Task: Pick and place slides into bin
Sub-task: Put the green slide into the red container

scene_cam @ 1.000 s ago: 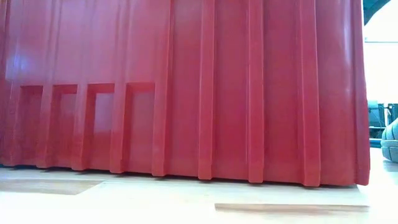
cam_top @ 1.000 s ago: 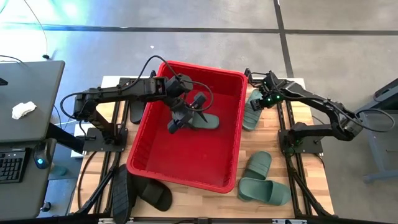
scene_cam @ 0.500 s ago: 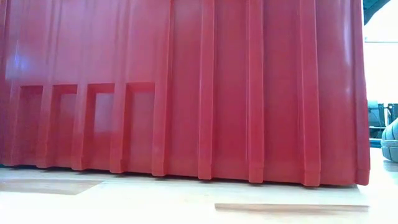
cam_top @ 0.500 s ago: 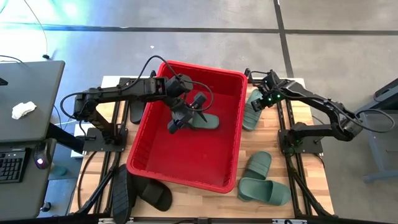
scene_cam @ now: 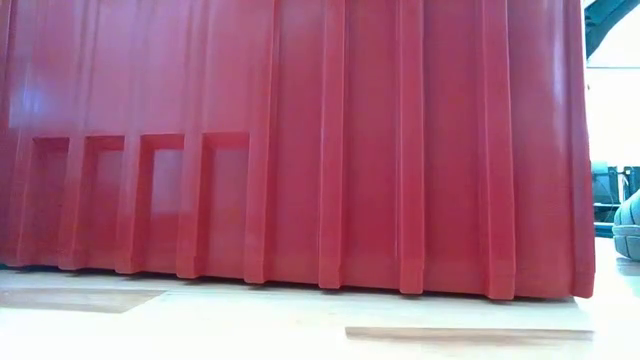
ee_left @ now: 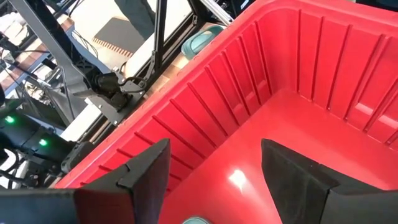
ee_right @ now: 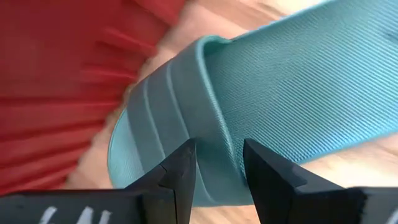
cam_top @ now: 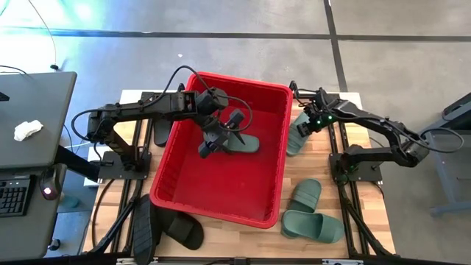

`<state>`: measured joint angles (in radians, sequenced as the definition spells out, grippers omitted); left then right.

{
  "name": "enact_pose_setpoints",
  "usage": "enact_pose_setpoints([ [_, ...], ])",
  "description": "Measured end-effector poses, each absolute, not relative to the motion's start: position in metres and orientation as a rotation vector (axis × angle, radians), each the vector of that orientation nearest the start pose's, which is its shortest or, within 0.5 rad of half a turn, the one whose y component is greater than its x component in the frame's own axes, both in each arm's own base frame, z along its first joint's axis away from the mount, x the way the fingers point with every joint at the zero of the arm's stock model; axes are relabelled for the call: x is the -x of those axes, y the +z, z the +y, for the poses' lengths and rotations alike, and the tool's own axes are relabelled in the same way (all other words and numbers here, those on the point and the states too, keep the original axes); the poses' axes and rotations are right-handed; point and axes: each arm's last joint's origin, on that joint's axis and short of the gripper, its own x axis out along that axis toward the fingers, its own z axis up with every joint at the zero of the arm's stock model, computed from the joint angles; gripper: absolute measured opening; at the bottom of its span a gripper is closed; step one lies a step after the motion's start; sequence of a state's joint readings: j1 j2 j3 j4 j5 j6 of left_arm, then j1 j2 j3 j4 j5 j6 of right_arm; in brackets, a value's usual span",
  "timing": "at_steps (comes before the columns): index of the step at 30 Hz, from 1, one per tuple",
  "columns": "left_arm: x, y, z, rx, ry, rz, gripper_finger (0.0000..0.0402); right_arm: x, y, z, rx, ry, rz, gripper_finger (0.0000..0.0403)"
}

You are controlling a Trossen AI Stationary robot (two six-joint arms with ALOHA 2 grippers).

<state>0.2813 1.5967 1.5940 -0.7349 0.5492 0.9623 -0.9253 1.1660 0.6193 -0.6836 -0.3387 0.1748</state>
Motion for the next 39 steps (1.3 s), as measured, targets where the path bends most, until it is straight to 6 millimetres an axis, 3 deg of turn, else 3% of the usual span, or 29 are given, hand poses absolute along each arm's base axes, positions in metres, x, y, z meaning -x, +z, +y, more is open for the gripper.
enact_pose_setpoints([
  [9, -0.3312, 0.3646, 0.0800, -0.621, -0.547, 0.488, 0.0232, -0.1225, 0.1812, -0.1428, -0.918, -0.517, 0.945, 0.0116],
  [25, -0.3312, 0.3646, 0.0800, -0.620, -0.547, 0.488, 0.0232, -0.1234, 0.1818, -0.1421, -0.939, -0.473, 0.927, 0.0007],
  [39, -0.3312, 0.3645, 0.0801, -0.621, -0.542, 0.492, 0.0232, -0.1206, 0.1893, -0.1385, -0.946, -0.497, 0.908, 0.0001],
])
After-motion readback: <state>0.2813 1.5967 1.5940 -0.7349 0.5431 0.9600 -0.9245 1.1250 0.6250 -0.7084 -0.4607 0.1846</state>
